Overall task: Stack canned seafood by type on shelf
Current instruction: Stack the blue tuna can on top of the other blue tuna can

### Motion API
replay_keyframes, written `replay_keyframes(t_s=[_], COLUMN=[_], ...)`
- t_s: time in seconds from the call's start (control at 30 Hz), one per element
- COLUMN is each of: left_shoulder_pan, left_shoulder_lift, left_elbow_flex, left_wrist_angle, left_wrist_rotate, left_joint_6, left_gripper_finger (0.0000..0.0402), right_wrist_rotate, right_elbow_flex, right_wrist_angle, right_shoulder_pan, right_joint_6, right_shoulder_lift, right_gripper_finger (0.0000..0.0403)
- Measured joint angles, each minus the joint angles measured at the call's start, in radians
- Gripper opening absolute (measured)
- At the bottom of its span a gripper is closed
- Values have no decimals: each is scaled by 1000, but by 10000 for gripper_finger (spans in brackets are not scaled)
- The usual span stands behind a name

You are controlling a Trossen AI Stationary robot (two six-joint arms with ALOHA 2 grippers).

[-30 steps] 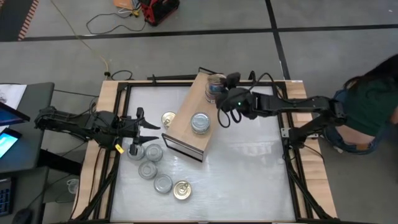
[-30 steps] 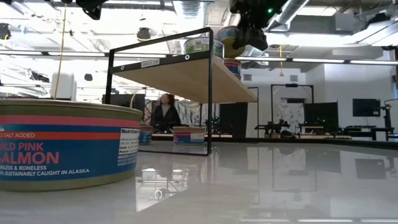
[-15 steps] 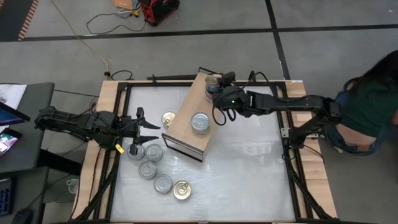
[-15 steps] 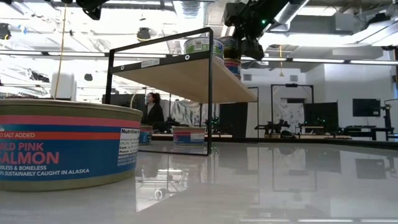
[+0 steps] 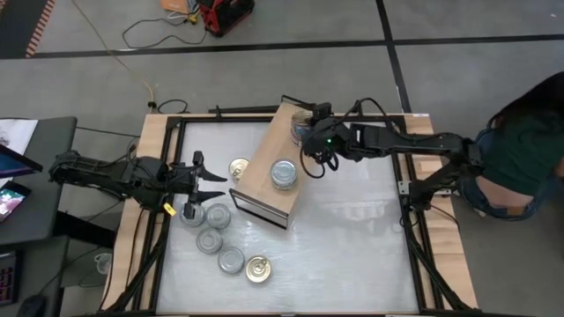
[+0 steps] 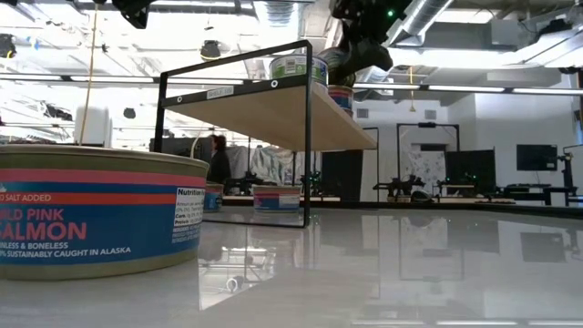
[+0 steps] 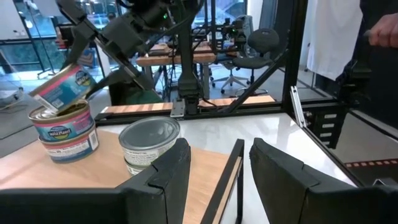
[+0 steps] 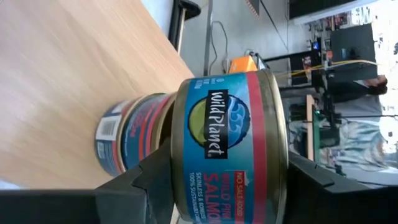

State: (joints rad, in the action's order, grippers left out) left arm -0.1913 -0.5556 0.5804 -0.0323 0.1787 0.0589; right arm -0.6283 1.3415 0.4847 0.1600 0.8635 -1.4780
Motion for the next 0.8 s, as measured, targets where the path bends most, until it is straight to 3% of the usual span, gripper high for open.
replay_keyframes(t_s=[0.13,0.5,0.8], left_shoulder_pan=[0,0,0], left_shoulder_lift=[0,0,0], left_elbow_flex=[0,0,0], left_wrist_angle=[5,5,-3], left_wrist_rotate=[0,-2,-2], left_joint_6=[0,2,8], left_gripper_finger=[160,160,160], right_wrist_rotate=[2,5,-2], right_elbow_flex=[0,0,0], right_wrist_angle=[9,15,11], right_shoulder_pan=[0,4,18], right_joint_6=[-23,-44,-51], right_shoulder_lift=[1,1,1], right_gripper_finger=[246,311,315])
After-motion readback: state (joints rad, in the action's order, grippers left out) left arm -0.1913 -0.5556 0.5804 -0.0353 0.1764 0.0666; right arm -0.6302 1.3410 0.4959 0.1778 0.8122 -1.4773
